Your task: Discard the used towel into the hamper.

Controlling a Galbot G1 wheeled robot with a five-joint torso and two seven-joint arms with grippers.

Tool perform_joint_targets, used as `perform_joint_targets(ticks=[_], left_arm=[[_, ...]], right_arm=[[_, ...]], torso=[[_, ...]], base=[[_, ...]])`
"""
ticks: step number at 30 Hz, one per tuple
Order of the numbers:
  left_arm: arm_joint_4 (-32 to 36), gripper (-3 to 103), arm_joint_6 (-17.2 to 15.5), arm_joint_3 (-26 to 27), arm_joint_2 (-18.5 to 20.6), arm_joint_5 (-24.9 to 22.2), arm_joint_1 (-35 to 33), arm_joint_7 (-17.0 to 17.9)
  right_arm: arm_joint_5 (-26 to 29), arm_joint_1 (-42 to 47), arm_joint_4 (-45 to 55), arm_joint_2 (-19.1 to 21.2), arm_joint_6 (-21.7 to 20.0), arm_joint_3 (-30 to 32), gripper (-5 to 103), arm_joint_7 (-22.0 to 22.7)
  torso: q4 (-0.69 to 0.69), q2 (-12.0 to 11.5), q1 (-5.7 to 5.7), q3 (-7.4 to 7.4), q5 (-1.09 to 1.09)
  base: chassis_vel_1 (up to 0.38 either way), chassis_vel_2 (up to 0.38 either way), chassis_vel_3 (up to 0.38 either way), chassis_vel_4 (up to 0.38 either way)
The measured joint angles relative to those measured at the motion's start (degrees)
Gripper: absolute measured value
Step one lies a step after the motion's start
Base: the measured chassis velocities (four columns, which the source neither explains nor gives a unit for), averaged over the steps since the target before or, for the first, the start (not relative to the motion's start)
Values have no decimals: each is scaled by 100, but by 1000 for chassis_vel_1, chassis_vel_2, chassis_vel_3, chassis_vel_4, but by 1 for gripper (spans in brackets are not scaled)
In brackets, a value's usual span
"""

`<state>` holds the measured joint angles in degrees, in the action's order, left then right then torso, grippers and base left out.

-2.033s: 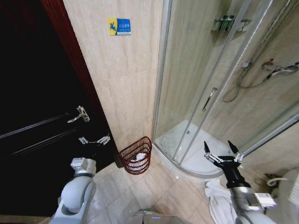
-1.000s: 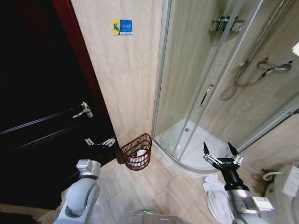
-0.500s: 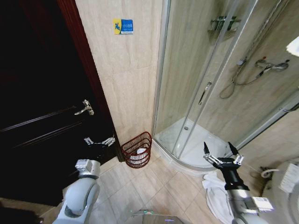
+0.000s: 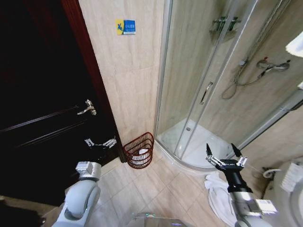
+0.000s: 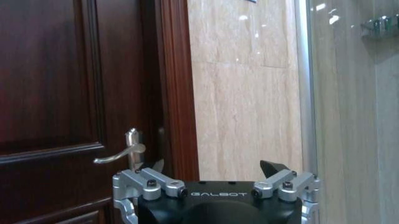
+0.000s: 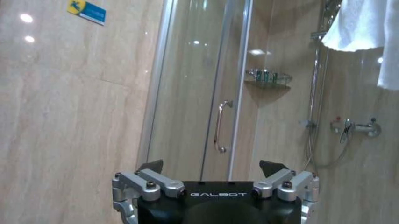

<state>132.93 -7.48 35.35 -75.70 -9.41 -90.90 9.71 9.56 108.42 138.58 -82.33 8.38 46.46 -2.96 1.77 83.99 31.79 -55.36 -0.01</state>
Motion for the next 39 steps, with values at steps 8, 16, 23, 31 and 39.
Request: perform_joint_targets(ticks=[8,16,23,31,39], left_arm=[[40,100,2,8,13,0,-4,5],[60,100,2,7,9,0,-20,4],[75,100,7,31,22,0,-26,4],[75,100,12,6,20,5,-28,0],[75,100,14,20,33,5,-28,-1]], right_arm=[[-45,9,-22,-3,43,18,100,-36],[-44,13,-20,-12,54,24,100,-33],[-44,14,-8,-22,56,20,100,-31],[-38,27,-9,-23,75,27,100,-28],[-51,28,-13,-41,75,26,100,-24]], torso=[[0,1,-1,0,0],[0,0,3,-1,1],[0,0,2,-1,0],[0,0,1,-1,0],[0,0,1,-1,0]], base=[[94,-88,-81,91],[64,-62,-53,57],[47,-69,-47,63],[67,-72,-77,61],[57,-64,-62,58]])
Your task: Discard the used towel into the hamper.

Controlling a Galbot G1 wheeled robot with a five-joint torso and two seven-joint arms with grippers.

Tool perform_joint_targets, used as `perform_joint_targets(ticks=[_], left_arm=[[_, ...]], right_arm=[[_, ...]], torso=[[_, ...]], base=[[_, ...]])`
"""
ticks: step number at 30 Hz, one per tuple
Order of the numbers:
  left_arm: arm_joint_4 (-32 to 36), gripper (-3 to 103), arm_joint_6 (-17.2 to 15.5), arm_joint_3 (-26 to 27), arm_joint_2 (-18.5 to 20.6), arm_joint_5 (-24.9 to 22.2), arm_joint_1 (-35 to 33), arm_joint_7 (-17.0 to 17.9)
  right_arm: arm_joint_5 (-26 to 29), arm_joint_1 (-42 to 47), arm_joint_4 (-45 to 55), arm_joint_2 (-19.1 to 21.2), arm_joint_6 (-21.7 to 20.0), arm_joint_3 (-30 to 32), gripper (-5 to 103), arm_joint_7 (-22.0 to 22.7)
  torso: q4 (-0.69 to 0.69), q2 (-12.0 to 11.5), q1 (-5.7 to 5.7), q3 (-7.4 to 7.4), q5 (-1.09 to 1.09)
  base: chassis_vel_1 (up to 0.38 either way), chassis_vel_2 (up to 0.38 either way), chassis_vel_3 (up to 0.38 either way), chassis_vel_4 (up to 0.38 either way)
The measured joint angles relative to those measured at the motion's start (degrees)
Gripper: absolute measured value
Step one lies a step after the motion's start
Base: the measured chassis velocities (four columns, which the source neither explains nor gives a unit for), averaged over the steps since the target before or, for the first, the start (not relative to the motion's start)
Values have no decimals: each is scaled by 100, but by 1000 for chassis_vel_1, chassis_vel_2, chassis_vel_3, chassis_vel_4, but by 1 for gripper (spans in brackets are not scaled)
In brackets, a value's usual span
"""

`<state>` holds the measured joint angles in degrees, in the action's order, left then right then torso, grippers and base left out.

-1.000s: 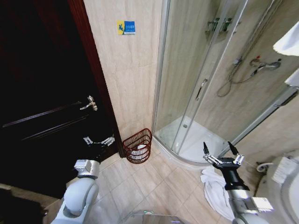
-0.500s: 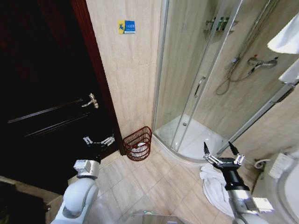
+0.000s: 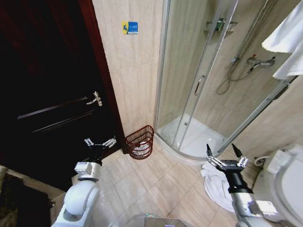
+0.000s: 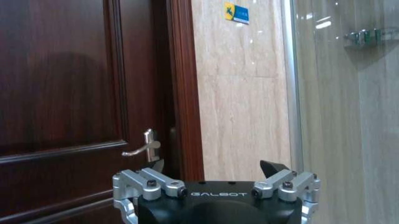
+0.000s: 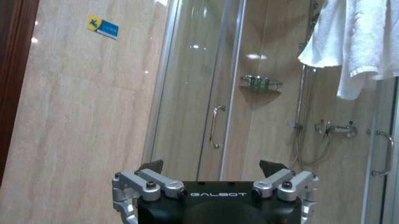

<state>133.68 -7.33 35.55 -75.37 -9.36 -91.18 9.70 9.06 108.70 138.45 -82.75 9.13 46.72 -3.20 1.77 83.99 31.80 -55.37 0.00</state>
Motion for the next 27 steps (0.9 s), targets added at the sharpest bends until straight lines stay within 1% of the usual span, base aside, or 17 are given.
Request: perform_joint_targets(ticks=[12,19,27], left_arm=[[-7,100,62,17,-26,-5,-32,42],[-17,100,63,7,3,-13,7,48],[-29,100,69,-48,-26,12,-38,77]], right_arm=[[-6,-37,-35,-62,34,9,100,-5],[-79,-52,-67,-94,52,12,100,26],[-2,-32,-12,-85,-100,69,100,10]], torso=[[0,1,-2,1,0],[0,0,2,0,0],[0,0,1,0,0]], base=[[63,-69,-61,75],[8,-2,-4,4],[0,0,0,0]])
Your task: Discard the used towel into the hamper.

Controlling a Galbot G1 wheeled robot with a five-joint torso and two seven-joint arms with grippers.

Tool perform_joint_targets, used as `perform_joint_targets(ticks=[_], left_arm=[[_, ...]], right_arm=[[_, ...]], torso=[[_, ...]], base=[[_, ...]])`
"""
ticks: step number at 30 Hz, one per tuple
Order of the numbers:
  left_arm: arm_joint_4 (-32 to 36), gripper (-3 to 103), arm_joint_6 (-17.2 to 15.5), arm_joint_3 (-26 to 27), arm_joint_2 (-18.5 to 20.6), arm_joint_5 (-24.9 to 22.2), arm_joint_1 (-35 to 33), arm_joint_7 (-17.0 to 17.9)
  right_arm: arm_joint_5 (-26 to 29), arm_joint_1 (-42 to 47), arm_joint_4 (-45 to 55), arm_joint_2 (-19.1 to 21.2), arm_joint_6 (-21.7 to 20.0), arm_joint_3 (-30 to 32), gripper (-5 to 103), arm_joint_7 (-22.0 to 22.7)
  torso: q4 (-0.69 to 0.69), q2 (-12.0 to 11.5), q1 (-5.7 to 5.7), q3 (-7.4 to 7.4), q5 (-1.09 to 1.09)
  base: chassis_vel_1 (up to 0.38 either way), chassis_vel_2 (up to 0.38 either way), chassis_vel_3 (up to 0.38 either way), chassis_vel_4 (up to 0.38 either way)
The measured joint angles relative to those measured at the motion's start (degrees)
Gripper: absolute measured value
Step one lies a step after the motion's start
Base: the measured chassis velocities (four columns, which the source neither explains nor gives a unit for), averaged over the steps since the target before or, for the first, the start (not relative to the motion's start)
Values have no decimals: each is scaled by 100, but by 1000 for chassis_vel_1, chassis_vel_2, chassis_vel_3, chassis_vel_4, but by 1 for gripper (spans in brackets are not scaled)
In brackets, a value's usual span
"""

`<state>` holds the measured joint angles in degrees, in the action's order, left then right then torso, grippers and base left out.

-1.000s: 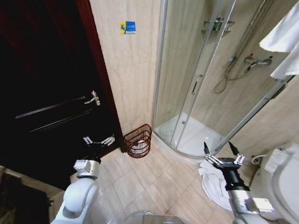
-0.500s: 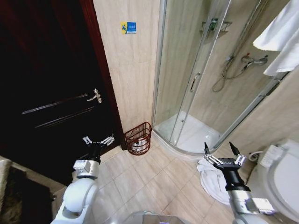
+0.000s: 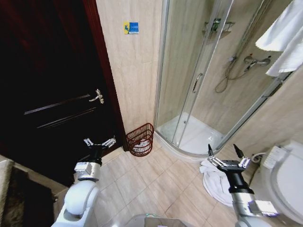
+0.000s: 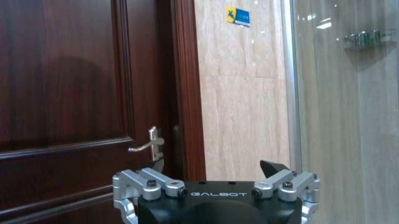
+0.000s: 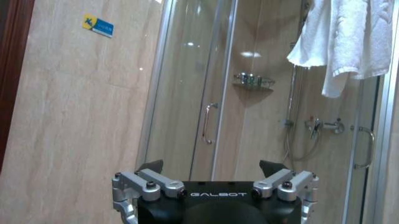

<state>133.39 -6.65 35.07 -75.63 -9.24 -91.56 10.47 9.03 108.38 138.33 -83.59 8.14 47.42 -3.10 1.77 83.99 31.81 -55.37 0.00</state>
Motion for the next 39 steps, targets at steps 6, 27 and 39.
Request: perform_joint_targets(ticks=[6,27,39], left_arm=[[10,100,3,6,8,1,-8,4],[43,100,20,14,9,15,-26,2],[56,100,6,-13,8,15,-26,1]], right_arm=[[4,-25,15,-25,-20,-30,100,-31],[51,8,-9,-8,84,-28,100,-17],[72,11,-23,-1,85,-13,100,-15]], torso=[[0,0,-1,0,0],[0,0,-1,0,0],[0,0,-2,0,0]], base=[[-23,-40,53,37],[-98,-98,92,99],[-18,-23,24,24]])
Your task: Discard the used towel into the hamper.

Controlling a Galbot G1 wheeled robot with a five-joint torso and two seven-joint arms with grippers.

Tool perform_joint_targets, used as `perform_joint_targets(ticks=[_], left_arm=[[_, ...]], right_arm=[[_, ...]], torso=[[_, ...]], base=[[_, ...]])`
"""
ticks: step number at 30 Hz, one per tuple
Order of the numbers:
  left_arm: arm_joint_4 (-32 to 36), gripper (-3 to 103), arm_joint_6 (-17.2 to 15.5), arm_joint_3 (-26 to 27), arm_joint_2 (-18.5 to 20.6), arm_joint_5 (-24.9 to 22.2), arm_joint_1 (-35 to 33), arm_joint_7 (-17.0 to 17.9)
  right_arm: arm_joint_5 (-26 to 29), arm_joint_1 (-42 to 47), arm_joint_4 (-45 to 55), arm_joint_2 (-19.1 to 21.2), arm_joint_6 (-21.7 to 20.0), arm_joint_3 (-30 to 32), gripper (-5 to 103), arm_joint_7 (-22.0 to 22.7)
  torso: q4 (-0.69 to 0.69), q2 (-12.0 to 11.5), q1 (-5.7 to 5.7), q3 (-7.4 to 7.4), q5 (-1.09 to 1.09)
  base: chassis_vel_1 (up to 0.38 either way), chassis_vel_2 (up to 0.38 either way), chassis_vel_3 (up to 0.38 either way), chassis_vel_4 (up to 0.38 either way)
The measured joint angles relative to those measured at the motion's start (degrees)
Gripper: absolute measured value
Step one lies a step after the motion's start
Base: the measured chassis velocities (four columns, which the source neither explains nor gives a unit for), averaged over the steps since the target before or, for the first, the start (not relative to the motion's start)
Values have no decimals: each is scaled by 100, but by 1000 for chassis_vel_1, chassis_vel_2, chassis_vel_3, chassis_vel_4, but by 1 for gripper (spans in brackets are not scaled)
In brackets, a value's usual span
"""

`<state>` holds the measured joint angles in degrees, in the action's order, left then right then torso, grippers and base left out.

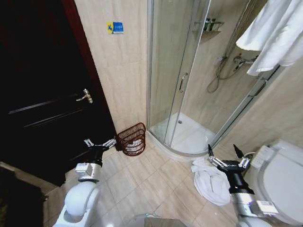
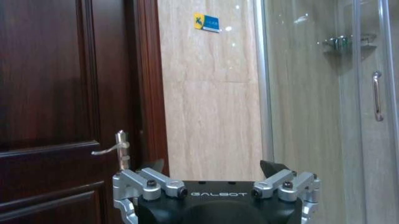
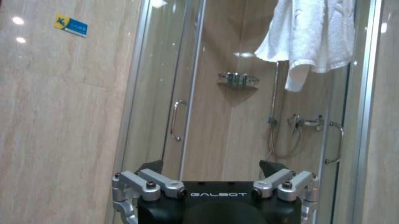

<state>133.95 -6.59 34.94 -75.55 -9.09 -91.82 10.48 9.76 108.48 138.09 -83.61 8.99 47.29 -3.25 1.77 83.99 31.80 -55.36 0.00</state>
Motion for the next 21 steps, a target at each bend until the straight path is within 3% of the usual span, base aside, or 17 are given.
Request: perform_joint_targets(ticks=[21], left_arm=[[-24,100,23,13,-15,8,-11,-11]], right_arm=[[-5,-6,-16,-4,2,2,100,1]], torso=[[0,0,0,0,0]], base=[[-74,-71,72,69]])
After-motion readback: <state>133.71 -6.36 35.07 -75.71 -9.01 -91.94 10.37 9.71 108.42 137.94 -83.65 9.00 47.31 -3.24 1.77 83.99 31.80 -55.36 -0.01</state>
